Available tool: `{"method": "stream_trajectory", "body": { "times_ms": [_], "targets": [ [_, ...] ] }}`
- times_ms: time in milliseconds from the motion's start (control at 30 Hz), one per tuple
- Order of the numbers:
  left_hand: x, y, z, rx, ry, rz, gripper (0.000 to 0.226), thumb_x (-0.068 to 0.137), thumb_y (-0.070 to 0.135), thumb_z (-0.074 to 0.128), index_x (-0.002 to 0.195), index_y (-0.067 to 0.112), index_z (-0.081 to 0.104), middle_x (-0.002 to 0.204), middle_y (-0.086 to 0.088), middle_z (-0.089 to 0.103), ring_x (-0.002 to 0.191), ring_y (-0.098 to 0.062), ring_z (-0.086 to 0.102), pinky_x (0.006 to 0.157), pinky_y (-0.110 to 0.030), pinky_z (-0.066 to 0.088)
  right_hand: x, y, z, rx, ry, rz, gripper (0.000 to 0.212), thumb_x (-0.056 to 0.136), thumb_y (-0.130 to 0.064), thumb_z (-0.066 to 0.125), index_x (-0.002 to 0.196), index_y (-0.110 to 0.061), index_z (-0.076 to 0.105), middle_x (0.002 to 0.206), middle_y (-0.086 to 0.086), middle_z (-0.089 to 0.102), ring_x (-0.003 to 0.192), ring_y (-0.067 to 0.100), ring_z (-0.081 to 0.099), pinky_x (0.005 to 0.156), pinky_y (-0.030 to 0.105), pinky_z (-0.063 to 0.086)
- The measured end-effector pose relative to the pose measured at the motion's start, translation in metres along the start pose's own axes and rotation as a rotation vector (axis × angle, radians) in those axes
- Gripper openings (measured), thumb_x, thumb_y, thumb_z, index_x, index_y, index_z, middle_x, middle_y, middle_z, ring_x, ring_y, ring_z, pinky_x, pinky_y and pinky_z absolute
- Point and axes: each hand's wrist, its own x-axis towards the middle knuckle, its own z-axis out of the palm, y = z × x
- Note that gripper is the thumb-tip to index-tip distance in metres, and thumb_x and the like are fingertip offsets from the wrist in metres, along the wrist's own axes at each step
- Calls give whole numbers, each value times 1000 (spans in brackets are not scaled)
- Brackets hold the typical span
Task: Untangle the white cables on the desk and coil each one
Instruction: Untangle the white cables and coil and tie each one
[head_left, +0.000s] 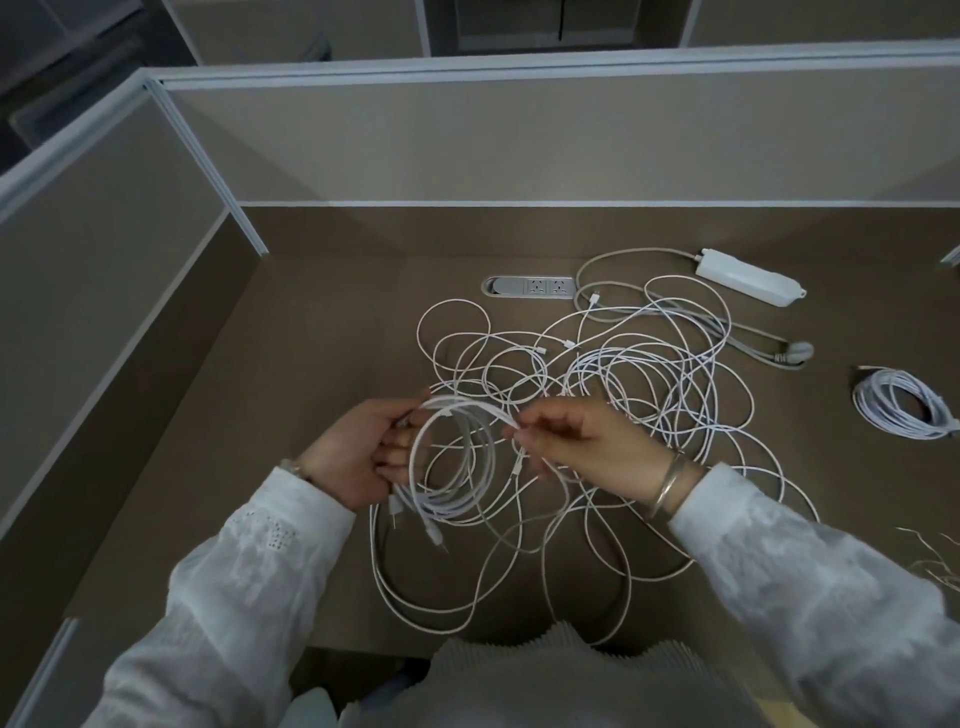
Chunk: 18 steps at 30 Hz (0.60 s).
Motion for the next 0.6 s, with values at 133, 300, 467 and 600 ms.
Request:
{"method": "stream_trajectory", "body": {
  "times_ms": [133, 300, 467, 600],
  "targets": [
    [1, -7, 1, 13, -4, -2, 36, 83, 25, 42, 47, 21, 44, 40, 10, 21, 40, -7, 1, 32, -9, 10, 3, -8, 5, 560, 25, 210, 16, 85, -16, 58, 89, -2, 66, 73, 10, 66, 60, 24, 66, 62, 34, 58],
    [-7, -4, 0, 115, -4, -6, 42, 91, 33, 43, 50, 21, 42, 41, 10, 18, 38, -7, 3, 35, -12, 7, 13, -1, -4, 872, 274, 509, 19, 92, -15, 54, 79, -3, 62, 58, 5, 62, 46, 20, 61, 59, 40, 59],
    [-19, 8, -8, 87, 8, 101, 41, 89, 36, 44, 51, 21, 44, 41, 10, 19, 34, -4, 7, 37, -15, 5, 7, 27, -13, 381, 312, 666, 17, 96, -13, 52, 90, 0, 60, 63, 13, 57, 39, 17, 58, 40, 31, 54],
    [-21, 21, -8, 147, 3, 214, 43, 91, 35, 42, 51, 20, 44, 41, 9, 20, 30, -2, 15, 38, -16, 5, 1, 26, -5, 60, -86, 709, 40, 94, -44, 48, 102, -7, 63, 88, 13, 71, 64, 17, 70, 62, 31, 59]
  ]
}}
